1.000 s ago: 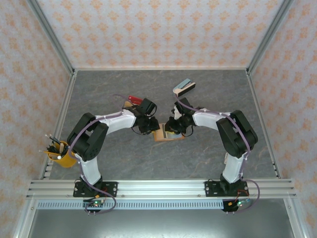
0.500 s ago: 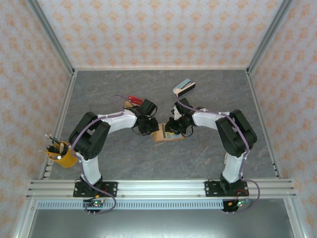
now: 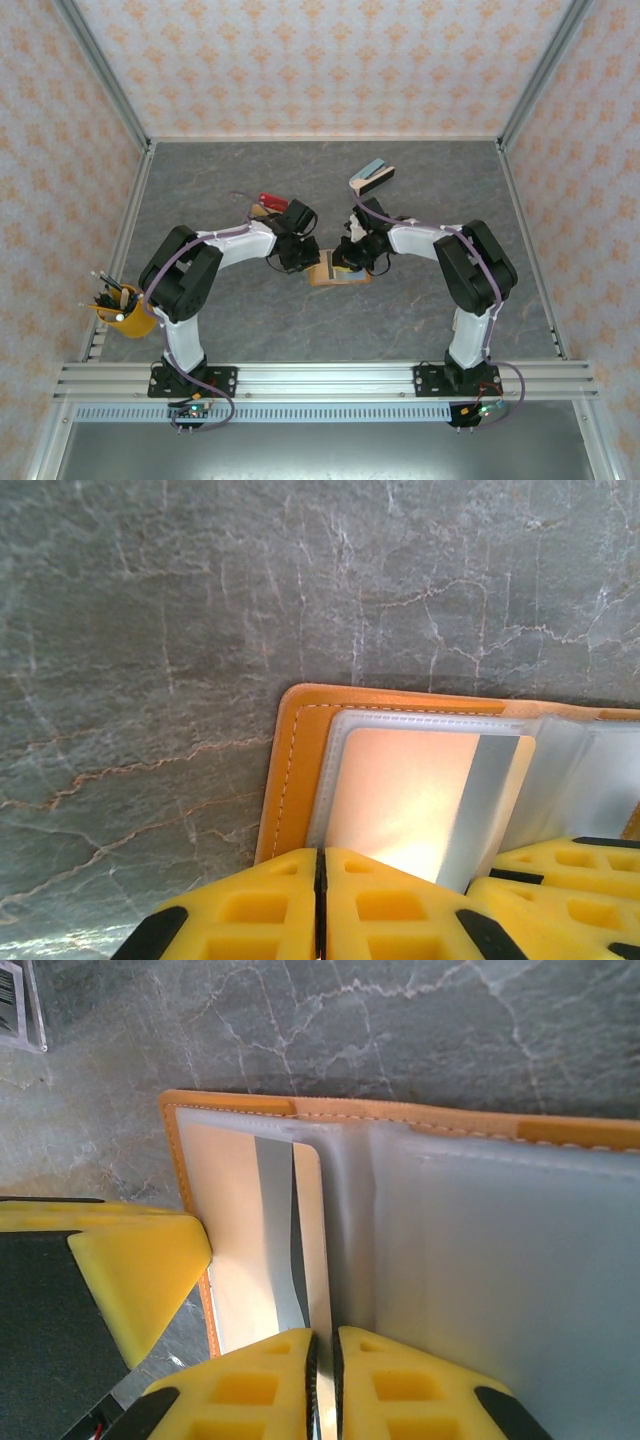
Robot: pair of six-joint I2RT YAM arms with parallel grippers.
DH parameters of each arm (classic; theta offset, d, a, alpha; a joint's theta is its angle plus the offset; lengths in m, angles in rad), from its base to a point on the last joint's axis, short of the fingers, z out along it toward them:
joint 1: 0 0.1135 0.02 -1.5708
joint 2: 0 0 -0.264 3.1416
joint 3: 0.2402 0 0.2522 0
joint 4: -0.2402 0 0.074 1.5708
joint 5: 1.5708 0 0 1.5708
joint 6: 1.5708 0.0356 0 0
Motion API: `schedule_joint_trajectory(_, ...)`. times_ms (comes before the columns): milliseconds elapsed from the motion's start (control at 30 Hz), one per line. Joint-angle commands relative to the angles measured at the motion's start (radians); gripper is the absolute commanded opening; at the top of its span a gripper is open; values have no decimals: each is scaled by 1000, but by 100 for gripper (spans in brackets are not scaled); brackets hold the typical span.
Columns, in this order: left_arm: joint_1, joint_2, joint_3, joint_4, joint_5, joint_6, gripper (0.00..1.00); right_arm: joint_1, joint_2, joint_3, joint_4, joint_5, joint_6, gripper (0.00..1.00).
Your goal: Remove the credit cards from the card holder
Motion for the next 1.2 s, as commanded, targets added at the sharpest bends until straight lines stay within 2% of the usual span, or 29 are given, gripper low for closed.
schedule_joint_trajectory(0,-8,34,8,-50,-25,24,10,1,17,20,32,-31,-1,15)
schedule_joint_trajectory(167,-8,35,7,-49,-22,23,9,1,19,20,35,-36,0,13)
schedule_joint_trajectory(533,-6,24,18,-68,-39,29,13,-12,-24,-14,26,1,-4,0)
schedule_joint_trajectory(833,-3,20,30,-84,-46,39,15,-21,-70,-49,16,10,-20,0)
schedule_joint_trajectory(1167,-1,28,24,-88,-44,46,12,-23,-63,-50,-22,65,-27,0)
